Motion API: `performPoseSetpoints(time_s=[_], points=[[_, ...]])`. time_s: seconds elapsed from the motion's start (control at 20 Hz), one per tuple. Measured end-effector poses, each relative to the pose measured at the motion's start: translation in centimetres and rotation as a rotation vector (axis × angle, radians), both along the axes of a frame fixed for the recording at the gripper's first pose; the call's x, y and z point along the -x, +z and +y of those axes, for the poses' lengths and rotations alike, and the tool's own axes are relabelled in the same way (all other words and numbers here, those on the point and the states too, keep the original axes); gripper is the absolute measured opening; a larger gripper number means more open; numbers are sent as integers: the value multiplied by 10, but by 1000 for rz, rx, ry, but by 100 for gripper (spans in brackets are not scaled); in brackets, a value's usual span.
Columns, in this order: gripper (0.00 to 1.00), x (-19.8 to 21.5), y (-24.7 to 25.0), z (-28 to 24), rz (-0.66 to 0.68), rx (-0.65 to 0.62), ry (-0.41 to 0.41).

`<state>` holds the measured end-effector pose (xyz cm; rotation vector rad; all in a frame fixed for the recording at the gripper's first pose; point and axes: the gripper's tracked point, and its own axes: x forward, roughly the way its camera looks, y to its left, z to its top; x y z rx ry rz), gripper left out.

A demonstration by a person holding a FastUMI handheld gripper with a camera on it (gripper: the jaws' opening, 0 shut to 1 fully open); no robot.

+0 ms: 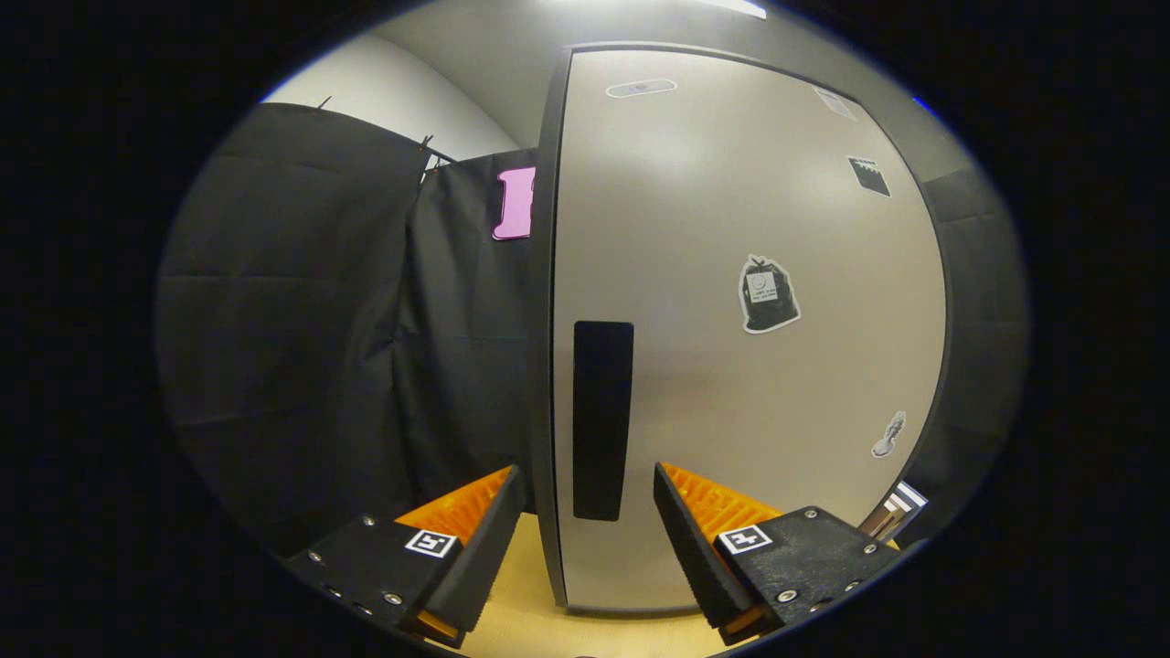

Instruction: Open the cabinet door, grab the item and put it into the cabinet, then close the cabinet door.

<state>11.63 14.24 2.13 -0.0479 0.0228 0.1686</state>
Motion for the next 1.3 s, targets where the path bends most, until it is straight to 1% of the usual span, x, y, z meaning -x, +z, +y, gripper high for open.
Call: performPoseSetpoints(time_s=[0.1,0.2,0.35,0.65,0.8,1.05,1.3], points=[[86,-8,-7,-1,32,-27,-15],[78,-15,-13,1,65,-54,-3],[37,-19,-17,-4,68,4,-7],[29,-16,-18,-5,80,28,38],[29,-11,-19,-6,90,26,64],[29,10,-21,-9,99,35,125],[29,26,-21,-19,83,40,135]])
